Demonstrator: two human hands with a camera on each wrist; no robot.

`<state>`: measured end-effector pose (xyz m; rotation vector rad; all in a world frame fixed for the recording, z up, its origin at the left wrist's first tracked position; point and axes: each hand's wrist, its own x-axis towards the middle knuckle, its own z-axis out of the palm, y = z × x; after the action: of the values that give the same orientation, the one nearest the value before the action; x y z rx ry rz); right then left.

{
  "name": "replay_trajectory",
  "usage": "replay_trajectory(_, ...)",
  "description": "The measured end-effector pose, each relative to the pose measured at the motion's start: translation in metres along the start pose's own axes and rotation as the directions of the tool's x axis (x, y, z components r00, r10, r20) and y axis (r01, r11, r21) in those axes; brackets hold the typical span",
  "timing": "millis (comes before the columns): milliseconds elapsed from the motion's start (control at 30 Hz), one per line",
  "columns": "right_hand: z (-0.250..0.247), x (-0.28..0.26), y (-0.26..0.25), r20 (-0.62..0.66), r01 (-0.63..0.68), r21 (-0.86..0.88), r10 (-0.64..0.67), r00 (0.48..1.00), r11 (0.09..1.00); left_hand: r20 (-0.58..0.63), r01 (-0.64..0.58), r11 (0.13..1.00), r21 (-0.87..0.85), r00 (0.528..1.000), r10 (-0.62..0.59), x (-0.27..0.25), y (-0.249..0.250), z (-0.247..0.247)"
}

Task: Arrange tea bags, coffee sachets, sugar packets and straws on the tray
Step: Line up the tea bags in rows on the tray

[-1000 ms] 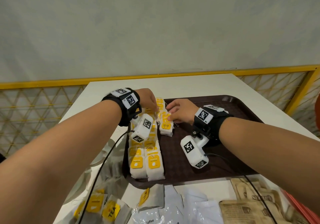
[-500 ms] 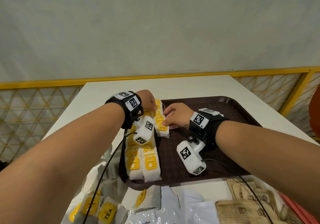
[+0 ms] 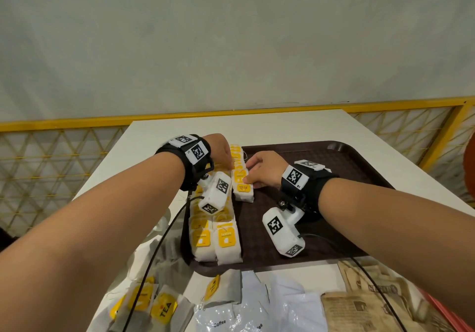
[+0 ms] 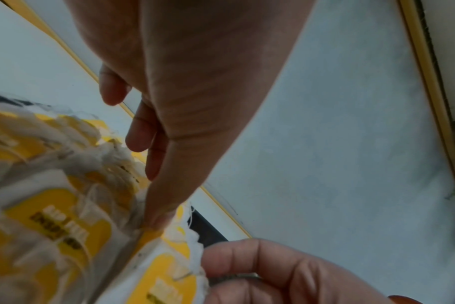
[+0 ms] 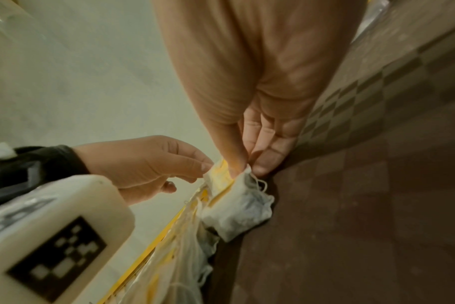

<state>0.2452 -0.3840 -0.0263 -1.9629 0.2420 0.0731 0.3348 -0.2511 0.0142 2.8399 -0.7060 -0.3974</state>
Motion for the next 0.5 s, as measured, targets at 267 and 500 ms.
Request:
replay_trajectory(267,-0.001,-0.0008,-0.0033,0.01,-0.017,-0.011,0.017,1.0,1.0,0.046,0.023,0.999,0.033,0.999,-0.025,0.0035,0.0014,0.0034)
replay_trajectory(500,-0.0012,-0.005,-0.0054,0.021,-0.013,-0.018,0.013,1.0,1.0,0.048,0.006,0.992,0.13,0.999,-0.012,0.0024,0.0064,0.0021)
